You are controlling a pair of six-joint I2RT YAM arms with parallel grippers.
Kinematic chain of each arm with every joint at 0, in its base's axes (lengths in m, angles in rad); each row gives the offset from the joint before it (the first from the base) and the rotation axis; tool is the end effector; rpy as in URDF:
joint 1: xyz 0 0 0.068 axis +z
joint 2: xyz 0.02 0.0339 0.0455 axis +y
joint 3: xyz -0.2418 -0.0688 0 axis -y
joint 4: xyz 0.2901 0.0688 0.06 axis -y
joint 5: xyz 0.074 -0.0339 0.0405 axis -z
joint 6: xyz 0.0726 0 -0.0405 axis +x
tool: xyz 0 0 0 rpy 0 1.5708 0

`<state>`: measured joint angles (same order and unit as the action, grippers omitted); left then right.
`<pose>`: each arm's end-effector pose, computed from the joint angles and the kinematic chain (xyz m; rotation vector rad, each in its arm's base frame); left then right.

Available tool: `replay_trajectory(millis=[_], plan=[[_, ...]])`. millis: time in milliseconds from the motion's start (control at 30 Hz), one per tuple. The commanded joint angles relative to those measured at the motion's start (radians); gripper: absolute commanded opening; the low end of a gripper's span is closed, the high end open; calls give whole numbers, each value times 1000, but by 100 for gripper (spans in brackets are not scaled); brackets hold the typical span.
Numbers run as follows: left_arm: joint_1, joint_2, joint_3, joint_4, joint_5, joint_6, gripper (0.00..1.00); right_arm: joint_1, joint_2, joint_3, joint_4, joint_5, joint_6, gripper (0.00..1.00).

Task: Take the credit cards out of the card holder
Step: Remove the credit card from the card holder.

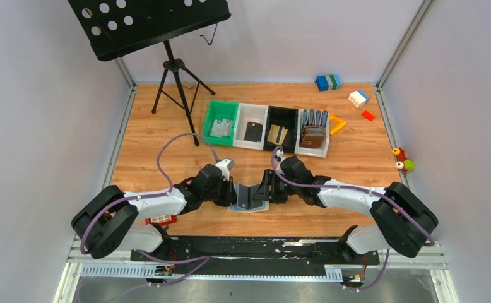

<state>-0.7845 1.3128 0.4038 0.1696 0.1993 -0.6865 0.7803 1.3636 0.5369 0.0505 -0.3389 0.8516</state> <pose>0.1959 -0.2159 0.0575 0.2322 2.4870 -0.9241 0.2052 0.2370 0.0775 -0.0944 2.6191 1.1054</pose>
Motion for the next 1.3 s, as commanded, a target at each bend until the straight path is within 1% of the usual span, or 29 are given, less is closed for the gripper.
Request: replay_trajectory(millis=[0, 67, 100, 167, 300, 333, 367, 500, 600, 667, 700, 767, 800, 867, 900, 967, 1000, 1200, 1267], plan=[[2, -29, -14, 11, 9, 11, 0, 6, 36, 76, -43, 56, -20, 51], [0, -30, -14, 6, 9, 13, 0, 9, 51, 97, -98, 76, -32, 48], [2, -33, -14, 5, 10, 13, 0, 9, 57, 103, -110, 78, -36, 44], [1, -36, -16, 1, 9, 13, 0, 9, 64, 111, -113, 74, -41, 33], [1, -70, -9, -36, 0, 16, 0, 9, 62, 134, -146, 81, -49, 7], [1, -89, -8, -52, -7, 16, 0, 10, 58, 139, -154, 85, -49, 3], [2, -114, -8, -71, -13, 17, 0, 9, 52, 143, -162, 90, -48, 0], [2, -239, -4, -202, -53, 43, 0, 9, 13, 150, -200, 109, -51, 0], [7, -357, -22, -264, -63, 33, 1, 9, -20, 135, -193, 115, -38, 0], [9, -428, -45, -285, -61, 14, 7, 8, -48, 115, -172, 115, -11, 0], [10, -473, -60, -289, -57, 2, 15, 8, -63, 104, -155, 112, 2, 0], [11, -532, -106, -272, -50, -39, 37, 7, -90, 81, -120, 106, 31, 0], [13, -563, -129, -247, -42, -67, 51, 3, -103, 76, -107, 100, 42, 0], [14, -613, -174, -194, -28, -107, 67, -4, -118, 79, -112, 95, 56, 0], [15, -632, -191, -178, -22, -123, 72, -6, -127, 81, -117, 95, 60, 0], [19, -657, -223, -112, -13, -150, 80, -7, -146, 76, -117, 96, 71, 0], [21, -658, -233, -91, -2, -163, 81, -8, -156, 69, -111, 95, 80, 0], [31, -638, -283, 73, 71, -284, 86, -12, -250, -17, -15, 90, 175, 0], [32, -639, -309, 166, 89, -339, 86, -13, -284, -47, 20, 95, 199, 0]])
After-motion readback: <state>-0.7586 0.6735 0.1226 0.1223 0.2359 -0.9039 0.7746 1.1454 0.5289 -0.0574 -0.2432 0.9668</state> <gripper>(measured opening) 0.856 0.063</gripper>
